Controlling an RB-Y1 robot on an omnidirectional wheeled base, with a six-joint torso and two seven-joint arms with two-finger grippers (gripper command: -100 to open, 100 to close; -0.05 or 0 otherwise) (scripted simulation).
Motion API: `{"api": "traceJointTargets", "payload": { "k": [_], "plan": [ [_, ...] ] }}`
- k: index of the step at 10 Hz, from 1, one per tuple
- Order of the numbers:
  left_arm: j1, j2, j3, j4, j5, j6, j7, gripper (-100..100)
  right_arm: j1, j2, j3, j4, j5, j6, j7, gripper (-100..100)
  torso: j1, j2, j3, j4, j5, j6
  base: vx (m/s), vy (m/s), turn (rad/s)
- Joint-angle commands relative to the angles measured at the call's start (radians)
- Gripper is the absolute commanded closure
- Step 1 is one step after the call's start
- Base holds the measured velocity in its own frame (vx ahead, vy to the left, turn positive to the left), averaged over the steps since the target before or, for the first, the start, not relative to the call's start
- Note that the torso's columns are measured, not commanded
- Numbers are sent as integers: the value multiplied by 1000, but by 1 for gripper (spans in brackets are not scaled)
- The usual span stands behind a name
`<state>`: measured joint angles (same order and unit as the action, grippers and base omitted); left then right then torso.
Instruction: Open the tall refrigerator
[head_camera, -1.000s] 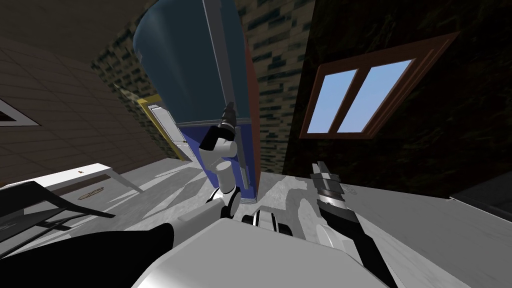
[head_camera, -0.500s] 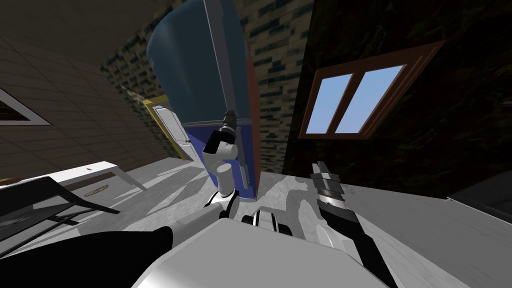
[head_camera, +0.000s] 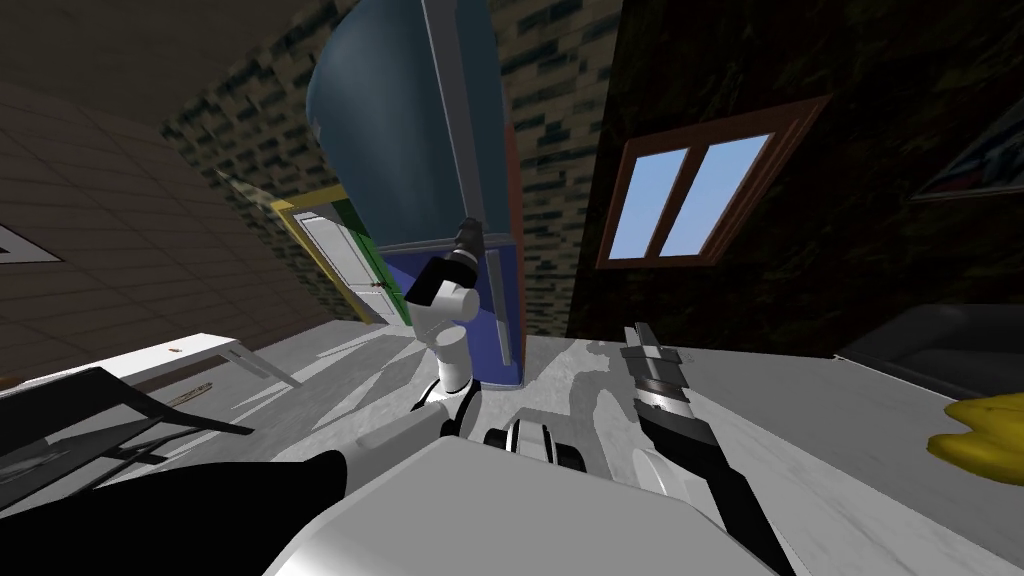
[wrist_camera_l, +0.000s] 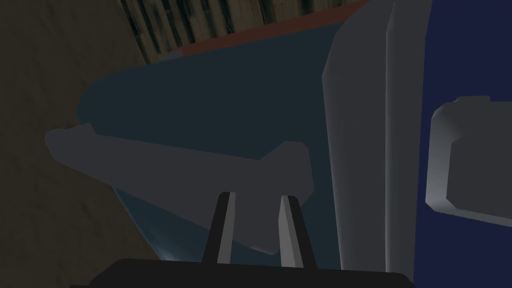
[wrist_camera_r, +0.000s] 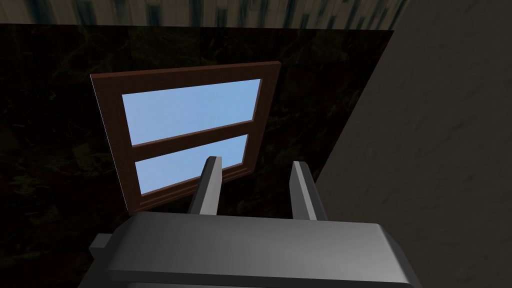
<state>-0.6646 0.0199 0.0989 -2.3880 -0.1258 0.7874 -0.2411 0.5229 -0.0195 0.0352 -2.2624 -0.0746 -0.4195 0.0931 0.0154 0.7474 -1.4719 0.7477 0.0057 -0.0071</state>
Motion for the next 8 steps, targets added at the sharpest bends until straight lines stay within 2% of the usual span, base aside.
{"api": "traceJointTargets", "payload": {
  "k": [1,4,5,6,7,8],
  "plan": [
    [-27,-8,-29,-21,32,28,9,100,0,0,0,0,0,0,0,0,2,1,1,-1,1,-1,-280,253,-53],
    [-51,-15,-66,-39,81,70,21,100,0,0,0,0,0,0,0,0,-1,1,-1,3,0,0,-299,262,-81],
    [-29,-21,-73,-22,69,65,17,100,0,0,0,0,0,0,0,0,-6,-1,-3,3,-2,1,-130,83,-45],
    [-27,-19,-82,-39,90,88,27,100,0,0,0,0,0,0,0,0,-15,-10,-8,0,-5,2,-85,129,-83],
    [-29,-17,-87,-60,106,104,35,100,0,0,0,0,0,0,0,0,-14,-12,-10,-3,-7,5,-153,236,-175],
    [-29,-17,-87,-60,106,104,35,100,0,0,0,0,0,0,0,0,-10,-6,-5,-2,-5,6,-122,229,-95]
  ]
}}
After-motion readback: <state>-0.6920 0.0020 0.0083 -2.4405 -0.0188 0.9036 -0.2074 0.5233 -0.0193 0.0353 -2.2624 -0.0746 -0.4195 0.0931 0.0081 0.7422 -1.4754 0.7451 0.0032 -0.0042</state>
